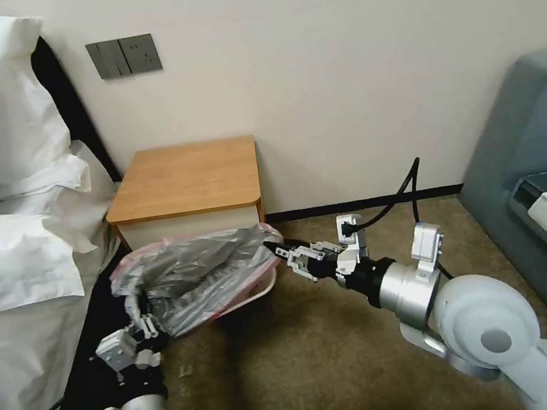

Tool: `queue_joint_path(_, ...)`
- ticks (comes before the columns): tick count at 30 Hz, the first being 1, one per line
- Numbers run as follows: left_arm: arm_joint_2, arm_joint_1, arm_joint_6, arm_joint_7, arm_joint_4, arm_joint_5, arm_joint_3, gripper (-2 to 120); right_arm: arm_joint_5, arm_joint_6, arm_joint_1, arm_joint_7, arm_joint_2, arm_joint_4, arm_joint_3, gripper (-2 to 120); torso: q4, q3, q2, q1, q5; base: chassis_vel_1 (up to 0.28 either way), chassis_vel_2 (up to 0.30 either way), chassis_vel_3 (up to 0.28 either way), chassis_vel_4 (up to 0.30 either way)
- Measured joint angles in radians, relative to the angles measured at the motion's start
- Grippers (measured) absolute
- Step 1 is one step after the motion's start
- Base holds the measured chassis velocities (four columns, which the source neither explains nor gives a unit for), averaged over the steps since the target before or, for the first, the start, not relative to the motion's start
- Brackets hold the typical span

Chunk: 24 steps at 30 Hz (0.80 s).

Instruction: Pick up the garbage bag from the table and place it over the trash can.

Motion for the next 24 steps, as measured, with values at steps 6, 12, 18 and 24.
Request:
queue_joint_path(6, 0.002, 0.017, -0.069, 0.13, 0.004, -0.06, -0.028, 7, 0.048, 0.045, 0.051, -0.098, -0.03, -0.03, 0.019, 86, 0.0, 0.0, 0.0, 0.0, -0.0001, 0.0, 0.0, 0.0, 0.0)
queue_joint_path(12, 0.003, 0.019, -0.093, 0.177, 0.004, -0.085, -0.03, 7, -0.056, 0.059, 0.065, -0.268, -0.06, -0.09, 0.0, 99, 0.0, 0.0, 0.0, 0.0, 0.0, 0.0, 0.0, 0.0, 0.0)
queue_joint_path(18, 0.007, 0.019, -0.1, 0.191, 0.001, -0.089, -0.029, 7, -0.025, 0.061, 0.071, -0.307, -0.073, -0.103, -0.016, 100, -0.0001, 0.0, 0.0, 0.0, 0.0, 0.0, 0.0, 0.0, 0.0)
queue_joint_path(24, 0.012, 0.025, -0.108, 0.192, 0.0, -0.093, -0.028, 7, 0.021, 0.061, 0.071, -0.291, -0.069, -0.104, -0.017, 100, -0.0001, 0.0, 0.0, 0.0, 0.0, 0.0, 0.0, 0.0, 0.0)
